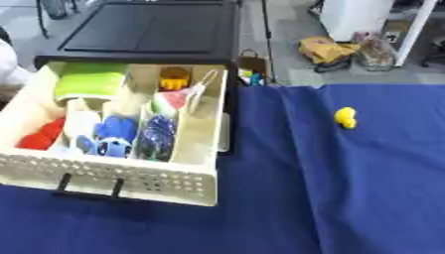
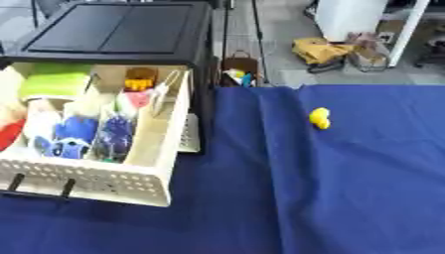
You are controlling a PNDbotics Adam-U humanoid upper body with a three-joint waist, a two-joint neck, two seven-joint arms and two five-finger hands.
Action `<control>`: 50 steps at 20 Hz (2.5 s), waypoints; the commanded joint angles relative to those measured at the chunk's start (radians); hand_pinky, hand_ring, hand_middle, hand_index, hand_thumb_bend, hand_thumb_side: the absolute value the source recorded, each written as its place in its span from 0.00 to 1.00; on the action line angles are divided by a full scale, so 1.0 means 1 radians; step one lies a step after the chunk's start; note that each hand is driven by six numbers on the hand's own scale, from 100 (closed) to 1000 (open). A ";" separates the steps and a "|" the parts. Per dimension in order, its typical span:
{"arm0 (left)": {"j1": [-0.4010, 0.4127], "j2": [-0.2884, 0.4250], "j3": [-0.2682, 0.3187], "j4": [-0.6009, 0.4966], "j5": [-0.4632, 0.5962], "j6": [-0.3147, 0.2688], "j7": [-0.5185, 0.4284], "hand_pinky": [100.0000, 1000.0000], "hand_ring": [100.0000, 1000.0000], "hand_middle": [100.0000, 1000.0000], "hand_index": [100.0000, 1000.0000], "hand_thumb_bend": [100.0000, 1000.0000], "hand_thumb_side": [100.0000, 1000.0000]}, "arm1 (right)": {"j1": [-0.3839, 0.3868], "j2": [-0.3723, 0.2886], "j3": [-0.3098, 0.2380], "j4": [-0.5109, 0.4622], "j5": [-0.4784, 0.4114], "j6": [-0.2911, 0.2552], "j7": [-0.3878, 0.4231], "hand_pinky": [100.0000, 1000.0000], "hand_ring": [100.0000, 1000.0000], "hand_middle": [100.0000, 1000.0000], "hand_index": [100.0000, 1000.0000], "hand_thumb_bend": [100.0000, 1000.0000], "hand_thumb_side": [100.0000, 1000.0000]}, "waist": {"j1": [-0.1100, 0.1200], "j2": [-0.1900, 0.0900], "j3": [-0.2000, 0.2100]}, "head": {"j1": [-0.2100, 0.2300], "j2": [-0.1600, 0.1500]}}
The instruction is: Pick up objects from table and place into drawer.
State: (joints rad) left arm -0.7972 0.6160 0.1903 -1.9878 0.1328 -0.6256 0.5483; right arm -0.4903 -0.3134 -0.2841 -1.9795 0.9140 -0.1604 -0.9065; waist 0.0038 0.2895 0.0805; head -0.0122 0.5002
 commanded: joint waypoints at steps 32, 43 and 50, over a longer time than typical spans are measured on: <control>-0.016 0.032 0.010 -0.012 0.113 -0.168 0.058 0.23 0.40 0.42 0.62 0.22 1.00 | -0.121 -0.379 0.169 0.150 -0.119 0.226 0.147 0.75 0.81 0.60 0.84 0.23 1.00 | -0.020 -0.040 0.023 | -0.093 0.064; -0.024 0.027 -0.001 -0.012 0.135 -0.164 0.034 0.23 0.40 0.42 0.62 0.22 1.00 | -0.114 -0.601 0.391 0.372 -0.243 0.363 0.284 0.79 0.84 0.65 0.91 0.30 1.00 | -0.020 -0.047 0.038 | -0.142 0.078; -0.033 0.016 -0.007 -0.012 0.151 -0.161 0.021 0.23 0.40 0.42 0.63 0.22 1.00 | -0.154 -0.693 0.531 0.512 -0.329 0.449 0.370 0.82 0.87 0.68 0.93 0.33 1.00 | -0.021 -0.047 0.052 | -0.156 0.077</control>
State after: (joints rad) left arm -0.8117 0.6152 0.1813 -1.9880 0.2776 -0.6959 0.4847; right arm -0.6262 -0.9558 0.2341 -1.4864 0.6070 0.2721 -0.5483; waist -0.0176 0.2644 0.1306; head -0.1639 0.5708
